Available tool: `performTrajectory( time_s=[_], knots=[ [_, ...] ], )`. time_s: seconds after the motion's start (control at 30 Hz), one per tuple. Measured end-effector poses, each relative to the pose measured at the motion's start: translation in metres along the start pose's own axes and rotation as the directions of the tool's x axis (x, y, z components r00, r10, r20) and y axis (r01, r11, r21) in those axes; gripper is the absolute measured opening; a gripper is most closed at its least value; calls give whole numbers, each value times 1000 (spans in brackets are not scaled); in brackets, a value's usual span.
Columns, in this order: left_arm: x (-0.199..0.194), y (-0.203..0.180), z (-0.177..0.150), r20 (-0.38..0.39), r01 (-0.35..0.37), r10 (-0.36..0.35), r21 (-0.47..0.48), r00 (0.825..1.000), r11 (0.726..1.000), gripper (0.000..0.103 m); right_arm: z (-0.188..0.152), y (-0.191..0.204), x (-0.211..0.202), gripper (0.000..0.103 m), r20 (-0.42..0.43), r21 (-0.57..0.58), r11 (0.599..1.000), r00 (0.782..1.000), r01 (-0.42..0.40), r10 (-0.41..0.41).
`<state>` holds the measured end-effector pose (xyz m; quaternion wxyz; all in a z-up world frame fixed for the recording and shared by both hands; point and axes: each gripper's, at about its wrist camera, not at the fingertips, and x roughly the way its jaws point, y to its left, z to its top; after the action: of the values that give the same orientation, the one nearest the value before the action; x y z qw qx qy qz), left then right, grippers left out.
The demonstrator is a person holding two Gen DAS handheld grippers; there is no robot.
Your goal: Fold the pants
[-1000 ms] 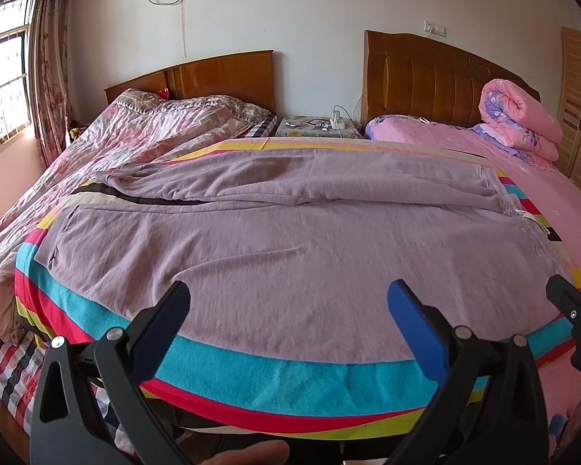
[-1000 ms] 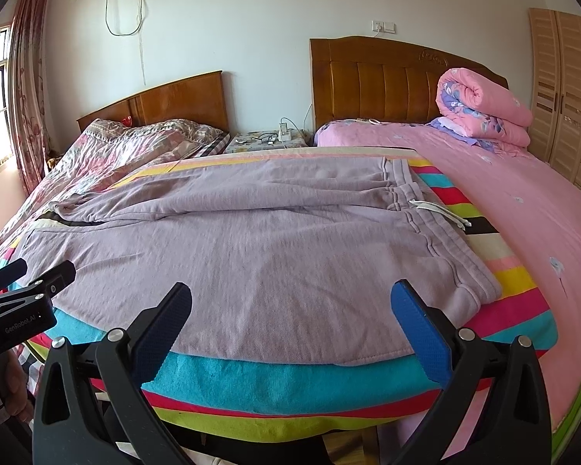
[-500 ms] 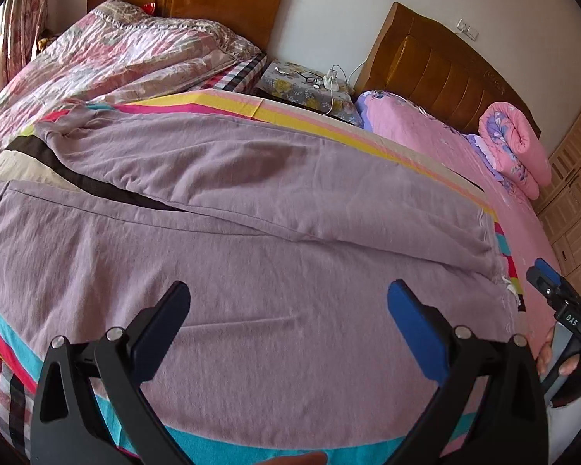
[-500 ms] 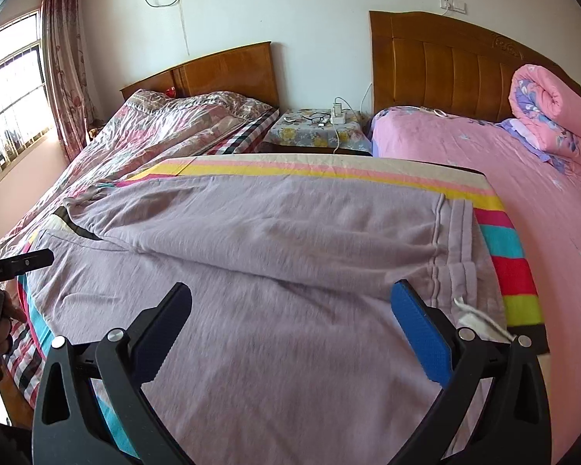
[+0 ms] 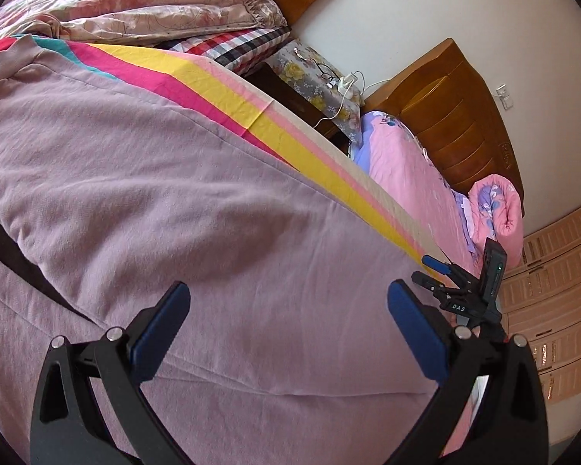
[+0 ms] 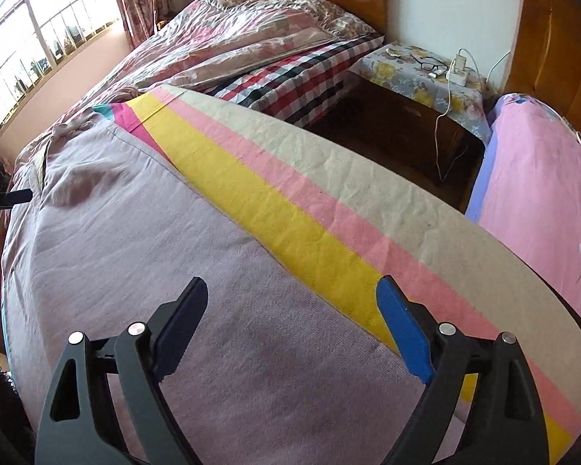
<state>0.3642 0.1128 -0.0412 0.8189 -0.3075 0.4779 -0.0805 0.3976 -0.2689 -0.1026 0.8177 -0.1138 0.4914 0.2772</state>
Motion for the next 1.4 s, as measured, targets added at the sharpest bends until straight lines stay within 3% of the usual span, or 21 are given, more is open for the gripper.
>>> performTrajectory(
  time_s=[0.03, 0.1, 0.17, 0.23, 0.37, 0.53, 0.57, 0.6, 0.63, 0.7, 0.77, 0.83, 0.9, 0.97, 1.13, 1.17, 1.2, 1.23, 1.27, 1.33, 1.4],
  knots=[
    [9, 1, 3, -11, 8, -8, -11, 1000, 1000, 102, -5, 8, -3, 68, 15, -46, 999, 1000, -8, 9],
    [27, 2, 10, -29, 11, -12, -35, 1000, 999, 102, -13, 23, -15, 24, 29, -77, 996, 999, 40, -38],
    [39, 2, 13, -33, 15, -17, -46, 999, 999, 102, -26, 55, -34, 18, 74, -165, 974, 987, 152, -142],
    [43, 3, 10, -36, 20, -22, -68, 999, 997, 102, -48, 97, -69, 17, 169, -203, 947, 962, 248, -215],
    [8, 3, -15, 37, 93, -91, -65, 995, 994, 102, -118, 193, -123, 16, 312, -211, 915, 911, 344, -271],
    [-37, 16, -76, 80, 52, -51, -4, 996, 999, 102, -199, 252, -103, 19, 244, -62, 955, 932, 289, -267],
    [-41, 20, -85, 78, 35, -36, 6, 996, 999, 102, -211, 254, -96, 37, 215, -12, 963, 941, 270, -261],
    [-44, 24, -95, 77, 21, -23, 16, 997, 1000, 102, -220, 254, -92, 64, 194, 55, 967, 947, 251, -257],
    [-46, 28, -103, 75, 4, -6, 28, 997, 1000, 102, -230, 256, -95, 73, 199, 127, 965, 947, 230, -252],
    [-53, 33, -118, 75, -28, 24, 47, 997, 999, 102, -247, 253, -117, 75, 269, 279, 949, 937, 145, -222],
    [-60, 40, -132, 71, -20, 16, 60, 997, 998, 102, -268, 239, -143, 75, 340, 483, 871, 899, 84, -275],
    [-62, 44, -143, 60, -3, -1, 70, 998, 998, 102, -293, 208, -159, 75, 379, 693, 720, 867, -34, -323],
    [-62, 49, -152, 50, 20, -25, 82, 998, 996, 102, -310, 177, -157, 64, 310, 822, 566, 884, -64, -350],
    [-63, 52, -158, 40, 43, -47, 95, 998, 995, 102, -316, 157, -153, 60, 281, 865, 496, 893, -76, -353],
    [-71, 54, -160, 51, 62, -69, 118, 996, 991, 102, -314, 130, -154, 57, 266, 936, 326, 871, -131, -413],
    [-73, 57, -161, 51, 65, -72, 121, 996, 991, 102, -315, 124, -151, 57, 278, 940, 300, 869, -159, -410],
    [-74, 58, -160, 48, 68, -74, 122, 996, 990, 102, -314, 122, -151, 51, 279, 942, 294, 864, -162, -419],
    [-74, 59, -159, 43, 70, -75, 122, 996, 990, 102, -312, 121, -150, 38, 265, 944, 300, 864, -141, -428],
    [-73, 60, -158, 35, 73, -77, 122, 996, 990, 102, -314, 121, -153, 13, 293, 936, 311, 851, -164, -435],
    [-71, 60, -155, 17, 88, -91, 113, 996, 990, 102, -317, 127, -166, 10, 369, 916, 328, 804, -230, -466],
    [-67, 58, -145, -3, 127, -127, 78, 992, 989, 101, -304, 136, -183, 10, 427, 888, 382, 767, -255, -479]
  ],
)
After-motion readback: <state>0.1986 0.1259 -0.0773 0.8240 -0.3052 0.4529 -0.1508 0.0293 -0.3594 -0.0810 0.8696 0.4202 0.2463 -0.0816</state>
